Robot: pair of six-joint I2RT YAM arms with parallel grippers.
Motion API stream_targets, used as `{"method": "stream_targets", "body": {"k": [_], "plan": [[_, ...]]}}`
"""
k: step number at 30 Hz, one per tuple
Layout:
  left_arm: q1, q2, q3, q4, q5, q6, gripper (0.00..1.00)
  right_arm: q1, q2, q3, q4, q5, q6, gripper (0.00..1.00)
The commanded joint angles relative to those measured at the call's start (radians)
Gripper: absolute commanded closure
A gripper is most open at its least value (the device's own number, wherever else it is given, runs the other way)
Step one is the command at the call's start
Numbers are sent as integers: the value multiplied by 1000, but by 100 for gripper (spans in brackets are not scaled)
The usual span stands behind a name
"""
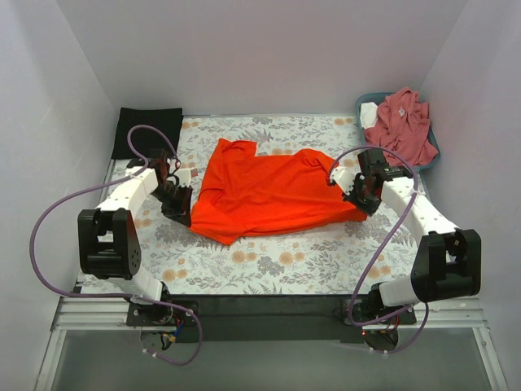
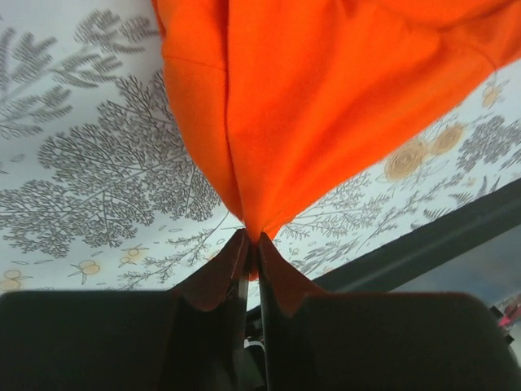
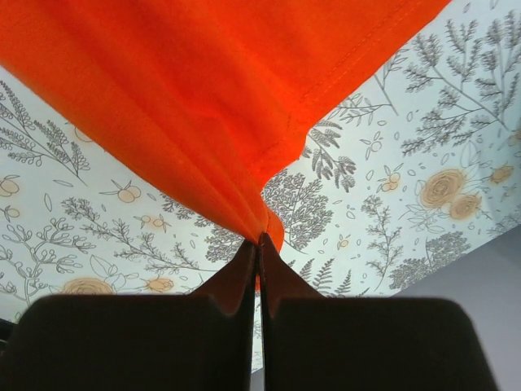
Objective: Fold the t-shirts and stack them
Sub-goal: Flatten the tshirt out
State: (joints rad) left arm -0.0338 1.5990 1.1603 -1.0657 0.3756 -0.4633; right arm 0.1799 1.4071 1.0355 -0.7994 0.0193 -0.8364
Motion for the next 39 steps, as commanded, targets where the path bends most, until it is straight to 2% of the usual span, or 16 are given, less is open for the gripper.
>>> {"method": "stream_targets", "body": {"k": [1, 2, 3, 6, 11, 19, 23, 29, 30, 33, 38, 39], "plan": [[6, -47, -42, -30, -6, 49, 90, 1, -22, -15, 5, -9, 13, 99], [6, -47, -47, -30, -1, 51, 88, 0, -22, -18, 6, -9, 13, 99], [6, -47, -50, -30, 8, 49, 81, 1, -20, -20, 6, -10, 13, 99], [6, -36, -60, -25, 20, 46, 74, 0, -19, -22, 11, -9, 13, 99], [6, -25, -102, 12, 19, 43, 73, 0, -17, -20, 14, -5, 10, 99], [6, 6, -165, 102, -24, 28, 61, 0, -19, -35, 16, -10, 14, 99], [6, 33, -166, 127, -11, 29, 61, 0, -17, -32, 16, -4, 13, 99], [6, 49, -157, 147, 25, 23, 73, 0, -11, -29, 17, 7, 7, 99], [6, 52, -156, 147, 31, 23, 81, 0, -10, -29, 17, 7, 7, 99], [6, 36, -116, 97, 42, 18, 100, -2, -16, -31, 17, 19, 5, 99], [15, -76, 22, -16, 43, 8, 100, 1, -51, -14, 14, 41, 2, 99], [32, -91, 89, -43, 43, 5, 100, 0, -65, -3, 12, 47, -1, 99]]}}
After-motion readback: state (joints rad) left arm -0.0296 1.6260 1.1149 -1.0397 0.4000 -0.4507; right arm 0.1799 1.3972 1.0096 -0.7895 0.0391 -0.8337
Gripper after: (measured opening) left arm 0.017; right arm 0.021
